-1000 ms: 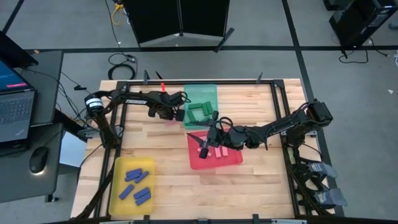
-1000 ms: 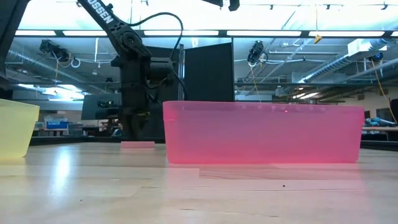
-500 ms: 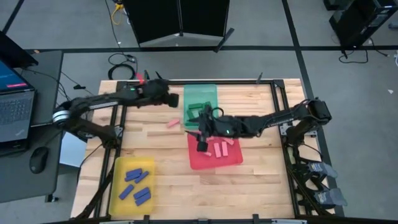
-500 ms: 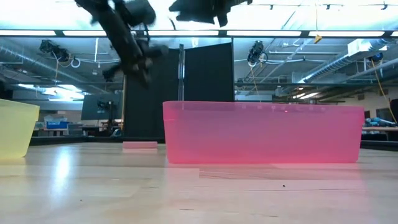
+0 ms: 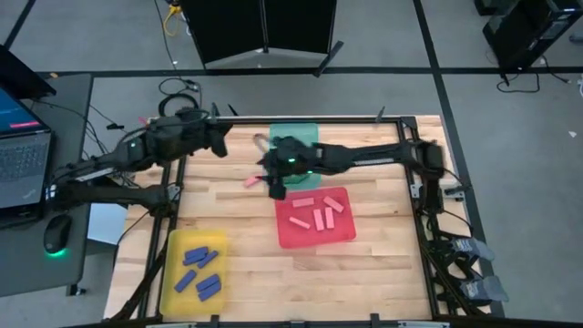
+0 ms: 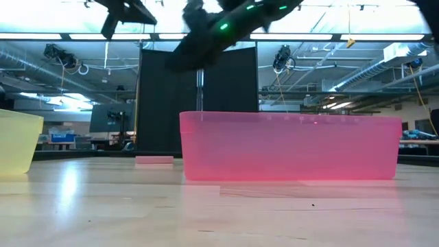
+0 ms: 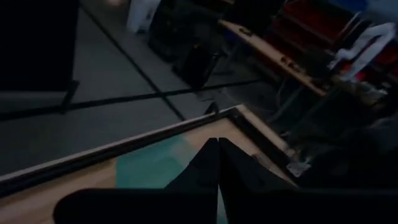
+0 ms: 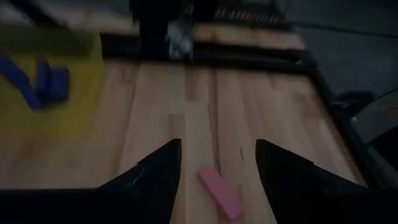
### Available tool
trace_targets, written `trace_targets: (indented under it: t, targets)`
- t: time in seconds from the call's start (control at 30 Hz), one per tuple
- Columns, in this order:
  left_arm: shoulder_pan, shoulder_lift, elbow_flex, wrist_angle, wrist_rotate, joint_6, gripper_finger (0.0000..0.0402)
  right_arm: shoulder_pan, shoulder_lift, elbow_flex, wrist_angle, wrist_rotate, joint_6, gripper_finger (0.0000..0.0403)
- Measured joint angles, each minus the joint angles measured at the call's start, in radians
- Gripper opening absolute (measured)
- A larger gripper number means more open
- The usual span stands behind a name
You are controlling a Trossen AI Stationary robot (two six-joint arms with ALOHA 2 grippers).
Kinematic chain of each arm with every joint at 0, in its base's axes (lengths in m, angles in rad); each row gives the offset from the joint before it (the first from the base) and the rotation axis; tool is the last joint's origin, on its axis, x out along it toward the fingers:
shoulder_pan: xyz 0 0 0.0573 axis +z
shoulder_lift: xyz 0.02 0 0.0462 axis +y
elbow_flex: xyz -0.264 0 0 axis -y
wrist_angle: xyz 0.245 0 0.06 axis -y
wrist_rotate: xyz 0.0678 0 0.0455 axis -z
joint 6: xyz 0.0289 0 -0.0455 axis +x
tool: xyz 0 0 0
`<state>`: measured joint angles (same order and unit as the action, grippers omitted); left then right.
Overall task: Sort blocks
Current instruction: Put the pink block into the pink bin
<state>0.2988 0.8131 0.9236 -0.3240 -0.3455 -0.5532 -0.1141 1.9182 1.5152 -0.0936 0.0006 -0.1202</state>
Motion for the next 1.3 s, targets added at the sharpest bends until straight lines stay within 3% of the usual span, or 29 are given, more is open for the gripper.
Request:
trace_targets:
  t: [0.37, 0.53, 0.9, 1.3]
  targets:
    - [-0.027, -0.106, -0.079, 0.044, 0.007, 0.029, 0.0012, -0.017, 0.459, 0.631, -0.507, -0.054, -0.233, 0.0234]
    - [-0.026, -0.122, -0.116, 0.052, 0.024, 0.03, 0.0012, -0.016, 0.625, 0.844, -0.661, -0.051, -0.293, 0.0252]
    - [-0.026, -0.147, -0.128, 0.072, 0.071, 0.065, 0.0012, -0.033, 0.666, 0.828, -0.608, -0.029, -0.336, 0.0276]
    - [-0.026, -0.146, -0.128, 0.073, 0.071, 0.077, 0.0012, -0.094, 0.666, 0.816, -0.614, -0.182, -0.299, 0.0257]
